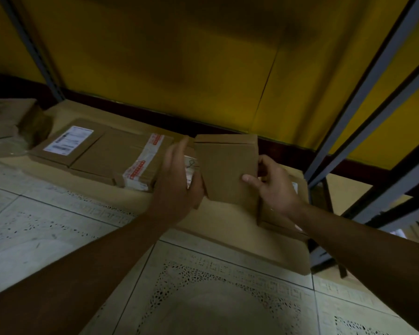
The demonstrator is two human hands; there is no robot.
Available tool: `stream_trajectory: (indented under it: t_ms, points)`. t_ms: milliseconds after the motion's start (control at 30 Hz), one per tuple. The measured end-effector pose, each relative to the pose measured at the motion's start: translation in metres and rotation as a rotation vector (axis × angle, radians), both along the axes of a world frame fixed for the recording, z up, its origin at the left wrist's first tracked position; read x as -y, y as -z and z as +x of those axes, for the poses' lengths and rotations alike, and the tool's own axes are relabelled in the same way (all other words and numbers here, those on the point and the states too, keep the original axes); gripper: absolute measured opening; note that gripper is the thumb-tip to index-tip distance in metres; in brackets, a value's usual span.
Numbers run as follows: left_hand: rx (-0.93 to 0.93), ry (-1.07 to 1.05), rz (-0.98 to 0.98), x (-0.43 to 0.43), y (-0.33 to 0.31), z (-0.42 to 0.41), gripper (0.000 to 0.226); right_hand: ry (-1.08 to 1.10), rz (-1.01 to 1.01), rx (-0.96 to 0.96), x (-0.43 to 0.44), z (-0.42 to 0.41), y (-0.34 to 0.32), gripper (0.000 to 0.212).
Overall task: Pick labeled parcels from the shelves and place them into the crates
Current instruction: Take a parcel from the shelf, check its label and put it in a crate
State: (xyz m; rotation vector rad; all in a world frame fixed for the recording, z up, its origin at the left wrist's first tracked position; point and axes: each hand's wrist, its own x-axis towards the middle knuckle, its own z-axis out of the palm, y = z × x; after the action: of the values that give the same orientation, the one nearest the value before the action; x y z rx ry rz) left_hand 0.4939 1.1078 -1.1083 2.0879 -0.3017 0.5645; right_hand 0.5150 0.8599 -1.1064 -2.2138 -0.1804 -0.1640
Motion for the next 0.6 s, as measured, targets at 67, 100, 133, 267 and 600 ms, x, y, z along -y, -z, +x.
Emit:
stream_trajectory:
  t_ms: [67, 100, 133, 267, 600]
  points:
    - [-0.159, -0.008, -0.107, -0.005, 0.000, 0.004, 0.059, -0.003, 0.030, -0.008, -0.002, 0.001, -0.003, 0.034]
    - [-0.257, -0.013, -0.188, -0.008, 0.003, 0.008, 0.052, -0.007, 0.011, -0.002, -0.002, 0.001, -0.004, 0.033]
    - [-0.393, -0.010, -0.346, -0.012, 0.005, 0.011, 0.042, -0.018, 0.001, 0.009, -0.003, 0.001, -0.005, 0.031]
    - [-0.956, 0.255, -0.938, -0.022, -0.002, 0.011, 0.052, -0.070, -0.007, 0.081, -0.013, -0.003, -0.006, 0.034]
    - [-0.615, 0.096, -0.627, -0.011, 0.011, 0.016, 0.019, 0.252, -0.224, -0.027, -0.016, -0.006, -0.006, 0.055]
